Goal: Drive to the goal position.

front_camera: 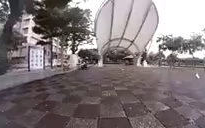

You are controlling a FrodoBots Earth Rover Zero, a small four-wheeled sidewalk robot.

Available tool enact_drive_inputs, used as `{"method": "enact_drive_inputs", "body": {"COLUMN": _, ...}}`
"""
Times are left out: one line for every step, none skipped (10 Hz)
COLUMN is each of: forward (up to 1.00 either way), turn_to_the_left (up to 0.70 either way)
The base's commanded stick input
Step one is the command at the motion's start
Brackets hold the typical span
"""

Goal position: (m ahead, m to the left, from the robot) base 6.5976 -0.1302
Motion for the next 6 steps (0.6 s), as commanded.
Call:
{"method": "enact_drive_inputs", "body": {"forward": 1.0, "turn_to_the_left": 0.0}}
{"method": "enact_drive_inputs", "body": {"forward": 1.0, "turn_to_the_left": 0.0}}
{"method": "enact_drive_inputs", "body": {"forward": 1.0, "turn_to_the_left": 0.0}}
{"method": "enact_drive_inputs", "body": {"forward": 1.0, "turn_to_the_left": 0.0}}
{"method": "enact_drive_inputs", "body": {"forward": 1.0, "turn_to_the_left": 0.0}}
{"method": "enact_drive_inputs", "body": {"forward": 1.0, "turn_to_the_left": 0.0}}
